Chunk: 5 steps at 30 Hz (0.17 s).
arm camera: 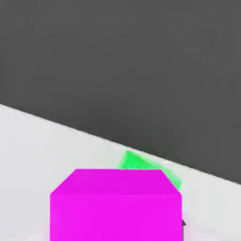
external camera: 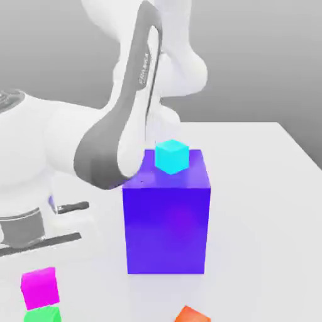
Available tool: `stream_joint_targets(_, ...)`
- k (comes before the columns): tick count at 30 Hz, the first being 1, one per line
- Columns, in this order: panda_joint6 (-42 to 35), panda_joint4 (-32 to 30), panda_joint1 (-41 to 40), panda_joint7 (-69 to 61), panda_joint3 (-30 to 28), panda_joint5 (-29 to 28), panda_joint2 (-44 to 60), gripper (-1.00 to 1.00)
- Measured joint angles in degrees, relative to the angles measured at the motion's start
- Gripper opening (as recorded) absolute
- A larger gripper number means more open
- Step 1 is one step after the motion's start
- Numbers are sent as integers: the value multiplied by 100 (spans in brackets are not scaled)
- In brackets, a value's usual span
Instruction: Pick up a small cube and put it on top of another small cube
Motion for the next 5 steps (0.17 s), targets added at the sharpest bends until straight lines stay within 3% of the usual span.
stream_joint_targets(1, 161, 20, -107, -104, 124, 166, 197, -100)
stream_joint_targets(2, 271, 34, -182, -175, 213, 277, 331, 100)
stream_joint_targets(5, 271, 35, -182, -176, 213, 277, 331, 100)
